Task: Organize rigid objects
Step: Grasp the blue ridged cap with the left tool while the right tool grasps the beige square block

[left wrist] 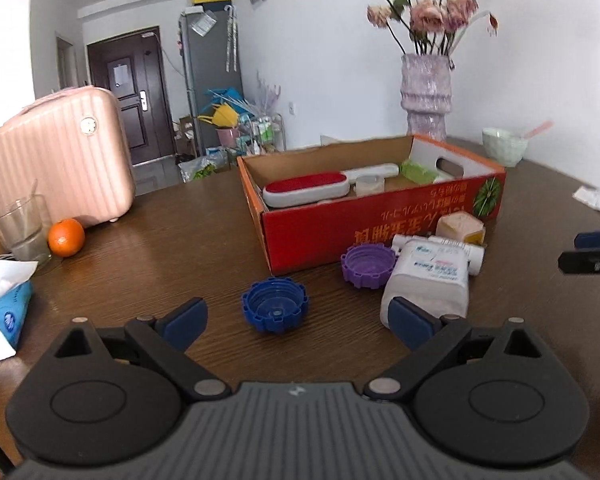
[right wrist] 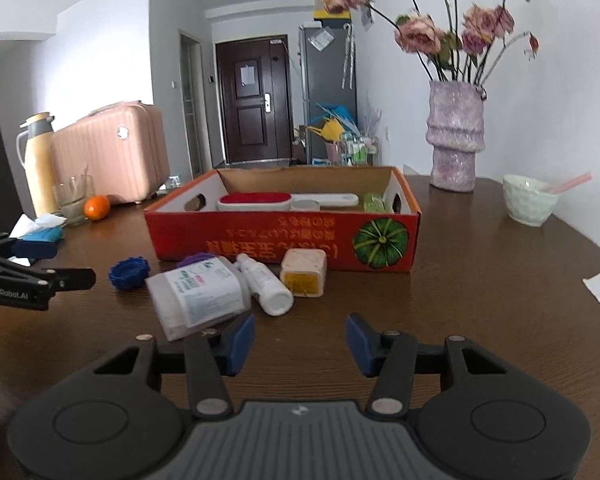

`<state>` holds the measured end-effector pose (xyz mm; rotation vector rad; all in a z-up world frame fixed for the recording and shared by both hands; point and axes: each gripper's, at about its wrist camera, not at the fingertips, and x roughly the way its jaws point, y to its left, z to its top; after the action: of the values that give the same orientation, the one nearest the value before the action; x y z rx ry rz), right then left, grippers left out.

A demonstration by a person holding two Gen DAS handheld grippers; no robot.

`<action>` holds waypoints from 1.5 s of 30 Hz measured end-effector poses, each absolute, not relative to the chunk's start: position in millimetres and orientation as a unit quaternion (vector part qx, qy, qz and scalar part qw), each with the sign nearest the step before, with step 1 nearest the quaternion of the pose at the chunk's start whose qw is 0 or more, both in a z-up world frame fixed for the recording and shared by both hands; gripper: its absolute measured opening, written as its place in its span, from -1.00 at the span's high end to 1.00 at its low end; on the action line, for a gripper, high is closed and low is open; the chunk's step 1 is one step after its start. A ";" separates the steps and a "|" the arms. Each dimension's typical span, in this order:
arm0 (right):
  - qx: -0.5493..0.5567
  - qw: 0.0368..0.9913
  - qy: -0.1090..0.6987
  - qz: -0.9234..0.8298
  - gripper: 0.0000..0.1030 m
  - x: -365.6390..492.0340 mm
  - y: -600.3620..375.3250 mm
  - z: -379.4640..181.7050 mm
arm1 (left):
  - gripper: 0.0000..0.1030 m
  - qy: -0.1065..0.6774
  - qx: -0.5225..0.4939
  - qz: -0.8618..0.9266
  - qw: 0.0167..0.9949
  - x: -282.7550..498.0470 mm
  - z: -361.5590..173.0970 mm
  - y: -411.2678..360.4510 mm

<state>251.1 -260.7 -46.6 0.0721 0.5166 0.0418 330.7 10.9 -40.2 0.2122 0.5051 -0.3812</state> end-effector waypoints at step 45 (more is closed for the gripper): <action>0.072 0.955 0.287 -0.008 0.27 357.4 -287.9 -55.2 | -0.59 0.322 0.070 -0.161 0.930 409.1 -72.8 21.8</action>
<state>357.4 -287.9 -55.2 0.1471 0.5820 -0.0158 409.1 21.8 -72.8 0.1425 0.6589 -0.3304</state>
